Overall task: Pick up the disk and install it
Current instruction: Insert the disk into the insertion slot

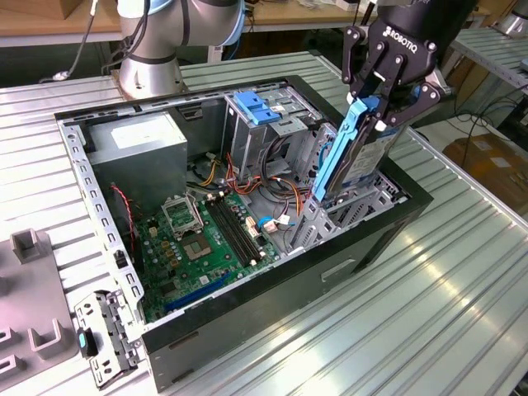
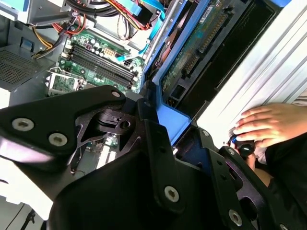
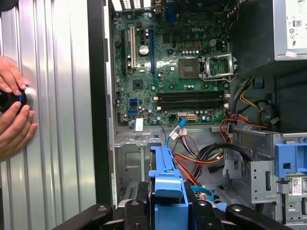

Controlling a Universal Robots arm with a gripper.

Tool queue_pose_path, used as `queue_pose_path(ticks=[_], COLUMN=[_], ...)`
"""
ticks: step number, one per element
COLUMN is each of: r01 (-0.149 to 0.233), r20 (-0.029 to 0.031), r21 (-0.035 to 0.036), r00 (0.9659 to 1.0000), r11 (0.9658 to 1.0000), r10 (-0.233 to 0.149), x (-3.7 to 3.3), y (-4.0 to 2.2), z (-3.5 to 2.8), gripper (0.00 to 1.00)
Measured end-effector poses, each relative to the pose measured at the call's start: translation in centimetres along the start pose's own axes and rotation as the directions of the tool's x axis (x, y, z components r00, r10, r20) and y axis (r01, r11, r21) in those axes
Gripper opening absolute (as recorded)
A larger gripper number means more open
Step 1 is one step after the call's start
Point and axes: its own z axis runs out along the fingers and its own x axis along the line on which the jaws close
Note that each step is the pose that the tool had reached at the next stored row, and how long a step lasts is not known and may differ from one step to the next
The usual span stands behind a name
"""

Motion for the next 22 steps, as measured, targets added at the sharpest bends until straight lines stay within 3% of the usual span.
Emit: queue_pose_path(ticks=[22], r01=[0.016], r20=[0.0002], r21=[0.0002], r00=[0.9999], r11=[0.9999], r10=[-0.016], x=[0.36], y=[-0.02], z=[0.65], gripper=[0.37])
